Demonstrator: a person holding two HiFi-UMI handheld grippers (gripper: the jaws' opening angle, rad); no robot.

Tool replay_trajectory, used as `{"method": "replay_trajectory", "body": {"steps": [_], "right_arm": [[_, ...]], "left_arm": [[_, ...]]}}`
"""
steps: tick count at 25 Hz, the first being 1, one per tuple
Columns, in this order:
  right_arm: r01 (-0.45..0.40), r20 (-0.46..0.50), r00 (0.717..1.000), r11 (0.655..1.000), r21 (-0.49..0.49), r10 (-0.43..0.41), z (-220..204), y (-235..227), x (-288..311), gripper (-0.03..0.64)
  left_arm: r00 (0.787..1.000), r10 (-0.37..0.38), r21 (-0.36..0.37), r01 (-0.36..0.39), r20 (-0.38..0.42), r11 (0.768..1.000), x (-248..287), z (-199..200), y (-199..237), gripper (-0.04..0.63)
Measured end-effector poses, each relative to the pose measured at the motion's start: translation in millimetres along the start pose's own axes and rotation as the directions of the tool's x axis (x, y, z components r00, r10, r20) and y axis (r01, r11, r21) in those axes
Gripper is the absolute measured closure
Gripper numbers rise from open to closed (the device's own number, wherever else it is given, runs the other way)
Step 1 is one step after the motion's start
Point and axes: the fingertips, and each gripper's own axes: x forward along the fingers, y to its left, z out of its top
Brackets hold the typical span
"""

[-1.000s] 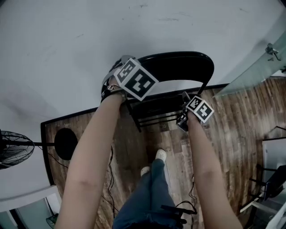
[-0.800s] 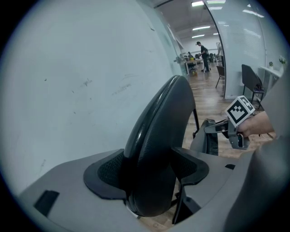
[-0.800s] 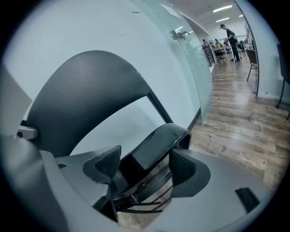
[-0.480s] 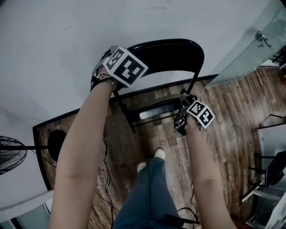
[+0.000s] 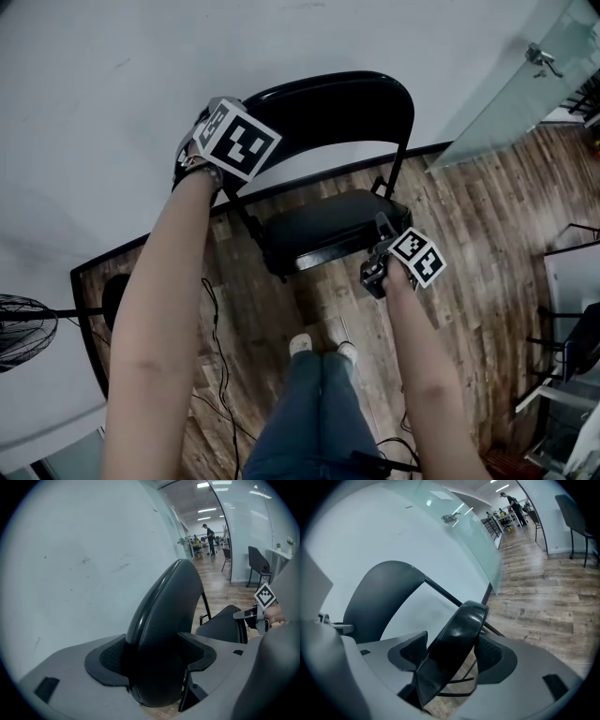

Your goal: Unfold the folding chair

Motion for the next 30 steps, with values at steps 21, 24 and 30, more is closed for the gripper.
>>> {"method": "replay_trajectory", "body": {"steps": [21, 24, 30], "right_arm": [[0.122, -0.074, 0.991, 0.978, 0.167, -0.111, -58, -109, -40, 0.314], [0.133, -0.096, 0.988, 0.975, 0.180, -0.117, -67, -121, -41, 0.313], [0.153, -0.128, 0.984, 0.962, 0.227, -0.126, -85, -154, -48, 0.313]], "left_arm": [[1.000, -0.024, -0.027, 0.024, -0.019, 0.999, 16, -21, -28, 0.267], [0.999, -0.023, -0.034, 0.022, -0.037, 0.999, 19, -26, -29, 0.265], [0.999, -0.033, -0.042, 0.031, -0.036, 0.999, 24, -32, -41, 0.261]]}}
